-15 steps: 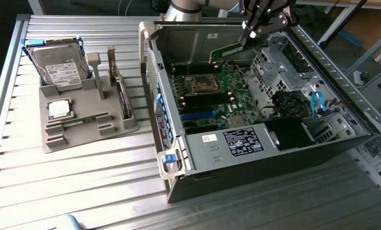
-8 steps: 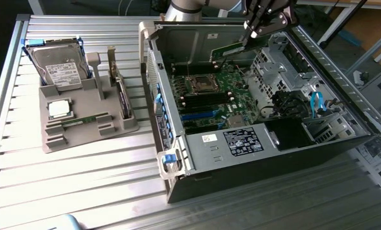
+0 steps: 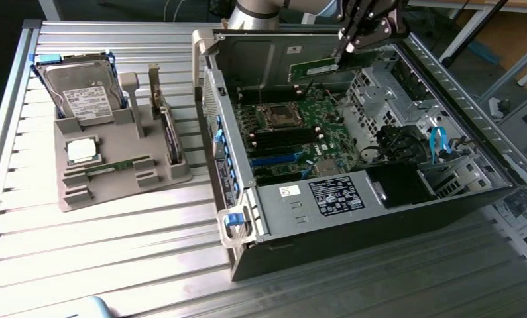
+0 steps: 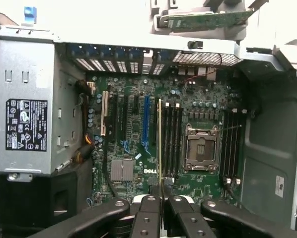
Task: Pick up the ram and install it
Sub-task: 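Pick up the ram and move it above insertion slot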
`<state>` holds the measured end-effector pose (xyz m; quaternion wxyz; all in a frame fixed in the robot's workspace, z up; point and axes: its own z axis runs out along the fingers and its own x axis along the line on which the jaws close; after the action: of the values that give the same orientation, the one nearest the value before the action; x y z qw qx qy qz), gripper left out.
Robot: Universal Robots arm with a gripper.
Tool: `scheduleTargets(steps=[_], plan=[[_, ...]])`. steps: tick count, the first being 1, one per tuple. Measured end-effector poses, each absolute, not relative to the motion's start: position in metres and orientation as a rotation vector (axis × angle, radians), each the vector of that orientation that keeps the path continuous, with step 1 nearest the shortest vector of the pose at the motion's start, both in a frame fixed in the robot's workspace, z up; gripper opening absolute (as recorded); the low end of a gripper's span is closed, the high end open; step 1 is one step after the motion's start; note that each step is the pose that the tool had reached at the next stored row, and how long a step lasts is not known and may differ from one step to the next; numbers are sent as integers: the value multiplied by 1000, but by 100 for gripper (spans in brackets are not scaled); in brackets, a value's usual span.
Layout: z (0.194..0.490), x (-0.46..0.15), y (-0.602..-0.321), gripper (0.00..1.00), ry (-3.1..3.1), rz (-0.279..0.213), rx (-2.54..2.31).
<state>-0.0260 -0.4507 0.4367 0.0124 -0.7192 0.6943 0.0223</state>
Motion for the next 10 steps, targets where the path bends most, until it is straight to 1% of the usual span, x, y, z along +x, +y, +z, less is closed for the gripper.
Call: scheduleTargets(steps=[10], plan=[[436,-25,-451,12,2307,64,-2094]])
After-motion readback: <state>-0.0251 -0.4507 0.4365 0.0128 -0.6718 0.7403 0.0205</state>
